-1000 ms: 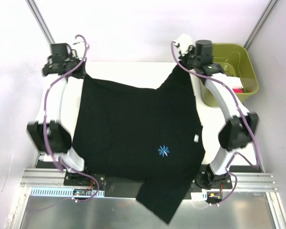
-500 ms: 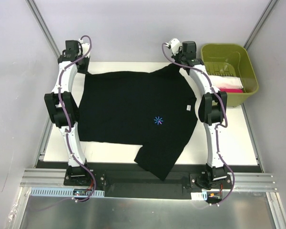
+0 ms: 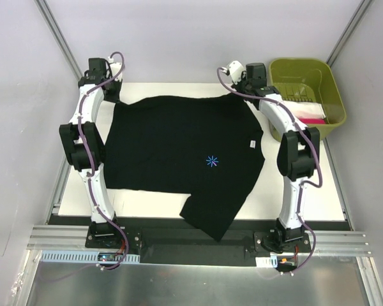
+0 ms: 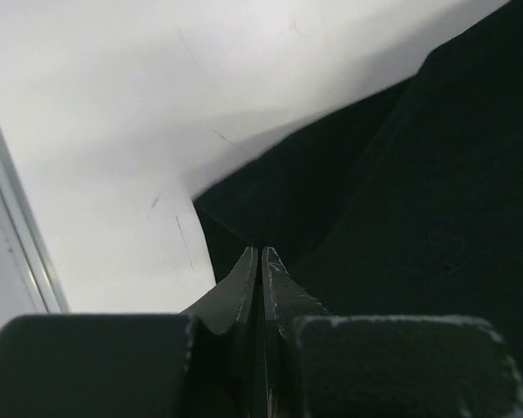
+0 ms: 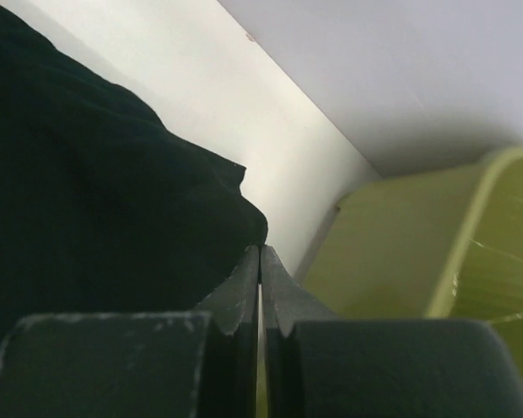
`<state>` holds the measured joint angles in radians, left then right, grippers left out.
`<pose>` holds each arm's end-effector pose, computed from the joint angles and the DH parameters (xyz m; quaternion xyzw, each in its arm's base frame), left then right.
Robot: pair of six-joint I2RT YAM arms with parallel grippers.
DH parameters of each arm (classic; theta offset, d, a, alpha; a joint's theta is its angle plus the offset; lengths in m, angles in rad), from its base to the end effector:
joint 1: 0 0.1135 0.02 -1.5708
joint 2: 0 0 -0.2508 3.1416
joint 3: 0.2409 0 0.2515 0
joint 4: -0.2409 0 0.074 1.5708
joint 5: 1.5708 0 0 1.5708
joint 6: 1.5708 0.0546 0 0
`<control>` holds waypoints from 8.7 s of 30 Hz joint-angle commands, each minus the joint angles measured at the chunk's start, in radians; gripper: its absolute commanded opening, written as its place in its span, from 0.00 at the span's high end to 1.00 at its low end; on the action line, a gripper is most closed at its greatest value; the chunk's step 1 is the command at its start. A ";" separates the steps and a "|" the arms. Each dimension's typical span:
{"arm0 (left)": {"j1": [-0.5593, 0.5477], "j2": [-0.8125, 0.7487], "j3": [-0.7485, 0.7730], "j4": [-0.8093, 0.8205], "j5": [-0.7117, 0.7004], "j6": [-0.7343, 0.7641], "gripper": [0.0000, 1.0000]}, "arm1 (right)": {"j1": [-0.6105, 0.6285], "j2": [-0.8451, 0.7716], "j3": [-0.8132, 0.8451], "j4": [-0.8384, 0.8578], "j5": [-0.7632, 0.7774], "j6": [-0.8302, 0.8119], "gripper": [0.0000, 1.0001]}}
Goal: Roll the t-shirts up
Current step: Flatten out the T-shirt at the center of the board, then fold the T-shirt at the center of the board.
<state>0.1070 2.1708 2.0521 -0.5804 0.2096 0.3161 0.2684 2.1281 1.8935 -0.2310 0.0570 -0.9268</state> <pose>0.5071 0.0430 0.2692 0.1380 0.8920 -0.0046 0.4304 0.5012 0.1346 0.2702 -0.4664 0.7118 -0.1926 0.4887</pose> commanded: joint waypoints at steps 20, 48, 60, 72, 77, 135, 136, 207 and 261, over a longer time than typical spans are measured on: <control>0.022 -0.163 -0.072 -0.004 -0.033 0.313 1.00 | -0.005 -0.447 -0.370 -0.180 0.000 0.091 0.99; 0.065 -0.262 -0.426 -0.004 -0.098 0.416 1.00 | 0.083 -0.705 -0.741 -0.335 -0.068 0.183 0.99; 0.071 -0.283 -0.558 -0.002 -0.113 0.388 1.00 | 0.098 -0.697 -0.780 -0.378 -0.121 0.167 1.00; 0.091 -0.259 -0.504 0.005 -0.167 0.445 1.00 | 0.130 -0.706 -0.769 -0.438 -0.137 0.177 0.99; 0.095 -0.247 -0.553 0.010 -0.187 0.483 1.00 | 0.146 -0.697 -0.775 -0.485 -0.163 0.174 0.99; 0.016 -0.141 -0.254 -0.277 0.125 -0.089 0.60 | 0.077 -0.269 -0.278 -0.801 -0.396 0.040 0.50; 0.010 -0.158 -0.265 -0.280 0.135 -0.101 0.56 | 0.089 -0.267 -0.292 -0.815 -0.404 0.037 0.50; -0.102 -0.023 0.094 -0.286 0.520 -0.120 0.50 | -0.009 -0.029 0.102 -0.671 -0.173 0.177 0.78; -0.606 0.405 0.318 0.080 0.560 -0.298 0.47 | -0.176 -0.240 -0.356 -0.765 -0.603 0.457 0.37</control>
<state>-0.4911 2.6255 2.3871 -0.5095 0.7330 0.0357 0.0967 1.8862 1.4963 -0.9768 -0.5320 -0.4789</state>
